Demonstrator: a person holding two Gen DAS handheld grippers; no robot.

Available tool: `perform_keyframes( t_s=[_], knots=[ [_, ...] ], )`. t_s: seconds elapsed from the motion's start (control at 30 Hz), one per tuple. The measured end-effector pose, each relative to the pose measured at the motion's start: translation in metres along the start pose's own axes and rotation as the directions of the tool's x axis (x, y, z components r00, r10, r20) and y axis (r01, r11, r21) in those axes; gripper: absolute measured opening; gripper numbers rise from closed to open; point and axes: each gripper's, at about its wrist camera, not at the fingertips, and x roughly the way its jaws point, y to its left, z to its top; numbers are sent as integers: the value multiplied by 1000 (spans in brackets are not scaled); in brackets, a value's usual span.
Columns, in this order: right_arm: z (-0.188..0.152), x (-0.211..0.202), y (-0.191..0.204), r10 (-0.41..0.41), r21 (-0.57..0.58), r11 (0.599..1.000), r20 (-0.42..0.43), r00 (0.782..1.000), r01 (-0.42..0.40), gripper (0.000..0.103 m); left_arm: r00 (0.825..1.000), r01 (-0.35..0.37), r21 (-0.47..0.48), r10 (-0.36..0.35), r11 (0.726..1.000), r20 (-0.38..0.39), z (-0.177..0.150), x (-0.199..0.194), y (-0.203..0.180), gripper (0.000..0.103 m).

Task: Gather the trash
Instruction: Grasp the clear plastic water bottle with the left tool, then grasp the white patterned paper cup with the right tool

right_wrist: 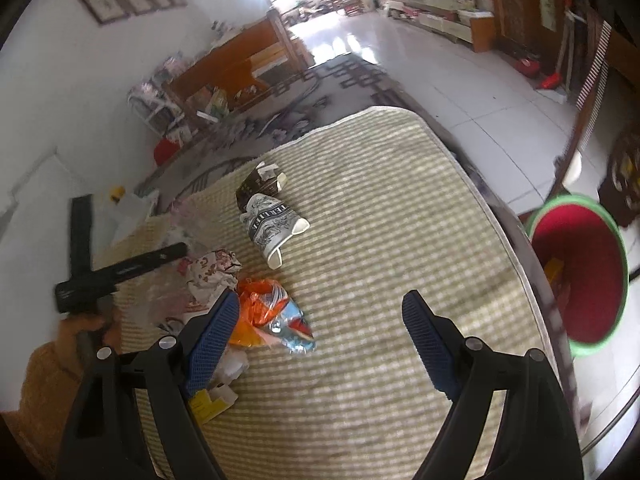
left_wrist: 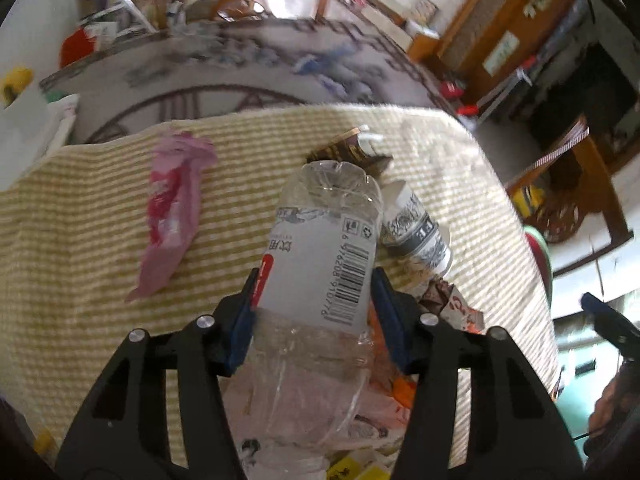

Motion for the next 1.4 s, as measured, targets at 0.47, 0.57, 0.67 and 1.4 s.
perform_keyframes(
  t_s=[0.47, 0.57, 0.67, 1.4],
  knots=[
    [62, 121, 51, -49, -286, 958, -138, 989, 7, 81, 977, -57, -50, 66, 997, 202, -5, -43, -16, 52],
    [68, 144, 53, -50, -287, 958, -157, 986, 3, 81, 977, -55, -54, 65, 997, 203, -2, -40, -15, 52],
    [73, 165, 55, -54, -293, 956, -189, 981, -4, 81, 979, -54, -73, 67, 996, 191, -4, -34, -11, 52],
    [77, 136, 58, 56, -237, 967, -150, 987, -91, 70, 974, -82, -85, 98, 993, 206, -8, -40, -10, 52]
  ],
)
